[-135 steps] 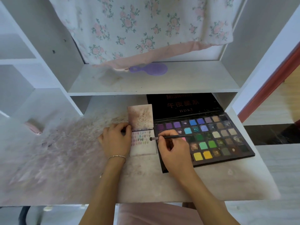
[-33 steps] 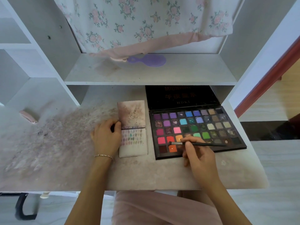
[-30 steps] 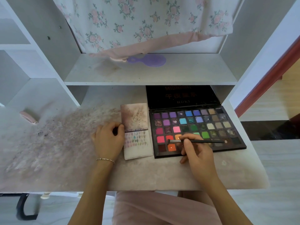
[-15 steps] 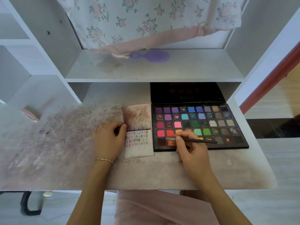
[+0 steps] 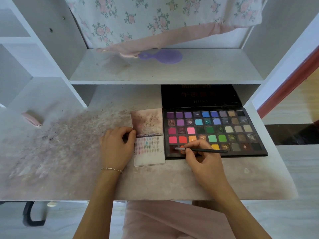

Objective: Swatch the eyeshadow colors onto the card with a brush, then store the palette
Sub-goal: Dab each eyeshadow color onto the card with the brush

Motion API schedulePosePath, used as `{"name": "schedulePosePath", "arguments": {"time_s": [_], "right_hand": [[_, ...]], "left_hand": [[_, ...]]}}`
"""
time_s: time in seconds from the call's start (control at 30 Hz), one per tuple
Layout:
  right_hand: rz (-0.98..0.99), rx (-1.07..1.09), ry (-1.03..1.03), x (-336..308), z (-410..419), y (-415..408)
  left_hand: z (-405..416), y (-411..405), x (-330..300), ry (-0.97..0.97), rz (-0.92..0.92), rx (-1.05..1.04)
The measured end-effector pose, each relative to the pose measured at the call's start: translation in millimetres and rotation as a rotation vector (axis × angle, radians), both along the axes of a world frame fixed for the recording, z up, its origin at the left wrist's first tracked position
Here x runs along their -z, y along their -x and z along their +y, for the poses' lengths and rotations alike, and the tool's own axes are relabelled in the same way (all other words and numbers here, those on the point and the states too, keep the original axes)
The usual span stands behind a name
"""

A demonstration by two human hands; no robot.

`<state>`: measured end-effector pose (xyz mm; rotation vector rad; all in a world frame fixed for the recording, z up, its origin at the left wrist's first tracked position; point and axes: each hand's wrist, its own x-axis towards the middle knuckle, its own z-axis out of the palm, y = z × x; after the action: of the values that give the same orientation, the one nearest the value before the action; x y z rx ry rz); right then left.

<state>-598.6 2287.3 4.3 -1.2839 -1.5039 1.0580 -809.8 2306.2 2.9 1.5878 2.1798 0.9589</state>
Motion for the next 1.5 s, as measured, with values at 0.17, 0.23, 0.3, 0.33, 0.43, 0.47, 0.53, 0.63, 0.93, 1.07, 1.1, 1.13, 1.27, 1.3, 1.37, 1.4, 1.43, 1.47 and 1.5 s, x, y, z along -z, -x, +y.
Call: {"name": "schedulePosePath", "arguments": {"time_s": [0.17, 0.23, 0.3, 0.33, 0.43, 0.47, 0.53, 0.63, 0.93, 1.07, 1.1, 1.13, 1.27, 1.3, 1.37, 1.4, 1.43, 1.47, 1.5], "right_hand": [[0.008, 0.004, 0.003, 0.7, -0.2, -0.9], [0.009, 0.011, 0.000, 1.2, 0.1, -0.2], [0.002, -0.003, 0.001, 1.0, 0.0, -0.1], [-0.006, -0.015, 0.000, 0.7, -0.2, -0.1], [-0.009, -0.018, -0.015, 0.2, 0.2, -0.8], [-0.007, -0.008, -0.018, 0.4, 0.5, -1.0], [-0.013, -0.002, -0.013, 1.0, 0.7, -1.2], [-0.014, -0.024, -0.008, 0.5, 0.2, -1.3], [0.023, -0.036, -0.039, -2.7, -0.8, -0.2], [0.093, -0.053, -0.038, -5.0, -4.2, 10.3], [0.115, -0.067, -0.020, -4.9, -5.8, 15.3], [0.137, -0.084, 0.003, -4.6, -7.4, 21.0], [0.129, -0.140, 0.035, -3.6, -11.4, 46.3], [0.112, -0.152, 0.034, -3.0, -11.9, 51.3], [0.080, -0.178, 0.041, -1.9, -12.2, 58.0], [0.067, -0.185, 0.045, -1.1, -11.9, 60.1], [0.057, -0.185, 0.047, -0.2, -11.0, 61.6], [0.049, -0.181, 0.046, 0.9, -10.3, 62.4], [0.042, -0.176, 0.043, 1.7, -9.3, 62.8]], "left_hand": [[0.0, 0.5, 0.2, 0.013, -0.001, 0.003], [0.2, 1.0, 0.2, 0.018, -0.007, 0.007], [0.6, 1.2, 0.3, 0.023, -0.011, 0.011], [0.8, 1.3, 0.4, 0.025, -0.011, 0.011], [0.9, 1.4, 0.8, 0.025, -0.010, 0.010], [1.0, 1.3, 0.9, 0.025, -0.009, 0.012], [1.3, 1.2, 0.9, 0.024, -0.007, 0.010], [1.2, 0.2, 0.2, 0.009, -0.010, 0.001], [1.4, 0.2, 0.7, -0.003, 0.000, 0.000], [1.9, 1.0, 1.3, 0.008, -0.003, -0.001], [1.5, 1.2, 1.4, 0.008, 0.001, -0.003], [1.5, 1.4, 1.4, 0.007, 0.002, -0.003], [1.8, 1.9, 1.9, 0.014, 0.009, 0.010], [1.9, 2.5, 2.3, 0.017, 0.014, 0.013], [2.2, 2.8, 2.8, 0.015, 0.020, 0.018], [2.4, 2.8, 3.0, 0.012, 0.022, 0.018], [2.7, 2.8, 3.1, 0.009, 0.025, 0.017], [3.1, 3.0, 3.6, 0.006, 0.030, 0.016], [3.2, 3.1, 4.2, 0.003, 0.034, 0.015]]}}
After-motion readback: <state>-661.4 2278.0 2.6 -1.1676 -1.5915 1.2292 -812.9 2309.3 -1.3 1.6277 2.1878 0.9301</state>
